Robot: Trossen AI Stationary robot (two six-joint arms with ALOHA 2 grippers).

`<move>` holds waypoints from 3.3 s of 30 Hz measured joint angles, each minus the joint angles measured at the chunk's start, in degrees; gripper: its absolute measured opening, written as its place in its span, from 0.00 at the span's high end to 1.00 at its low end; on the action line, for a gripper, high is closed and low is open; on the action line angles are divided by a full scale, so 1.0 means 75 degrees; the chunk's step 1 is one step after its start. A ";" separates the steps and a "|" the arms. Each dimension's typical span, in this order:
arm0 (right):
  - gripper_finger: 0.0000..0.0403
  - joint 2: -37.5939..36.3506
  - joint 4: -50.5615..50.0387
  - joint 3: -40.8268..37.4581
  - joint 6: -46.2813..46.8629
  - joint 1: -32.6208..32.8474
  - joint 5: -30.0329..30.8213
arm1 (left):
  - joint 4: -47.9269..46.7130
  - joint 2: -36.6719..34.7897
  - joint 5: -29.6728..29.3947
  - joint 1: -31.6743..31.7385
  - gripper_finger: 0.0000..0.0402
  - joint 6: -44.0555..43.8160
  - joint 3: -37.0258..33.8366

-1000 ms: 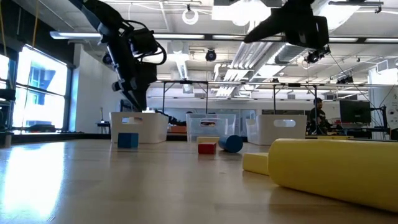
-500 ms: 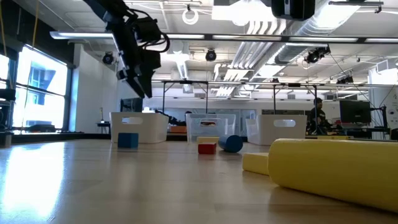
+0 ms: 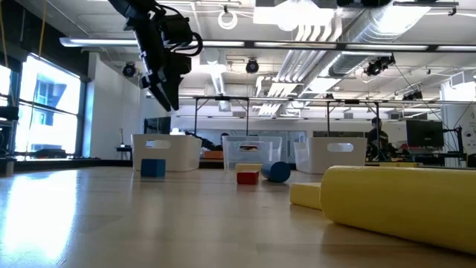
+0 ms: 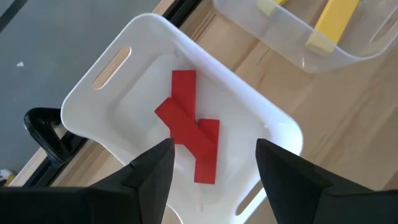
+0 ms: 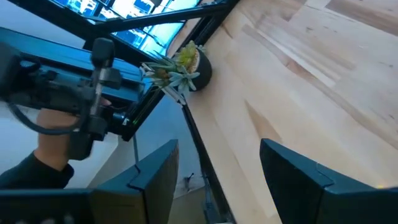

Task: Sort & place blocks by color
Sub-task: Put the yellow block into the transparent bin

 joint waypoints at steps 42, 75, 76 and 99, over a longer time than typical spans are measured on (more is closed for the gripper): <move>0.50 0.1953 -0.3596 0.2063 0.2247 0.0029 -0.2381 | -0.0251 0.0000 -0.0032 -0.0006 0.47 -0.0061 0.0000; 0.49 0.4205 -0.6664 0.4221 0.2169 0.0022 -0.2819 | -0.0231 0.0000 -0.0003 -0.0006 0.47 -0.0058 0.0000; 0.49 0.4254 -0.6669 0.4221 0.2153 0.0020 -0.2816 | -0.0231 0.0000 -0.0003 -0.0003 0.47 -0.0058 0.0000; 0.78 0.4470 -0.7091 0.4825 0.1130 -0.0103 -0.3141 | -0.0261 0.0000 -0.0003 -0.0123 0.47 -0.0122 0.0000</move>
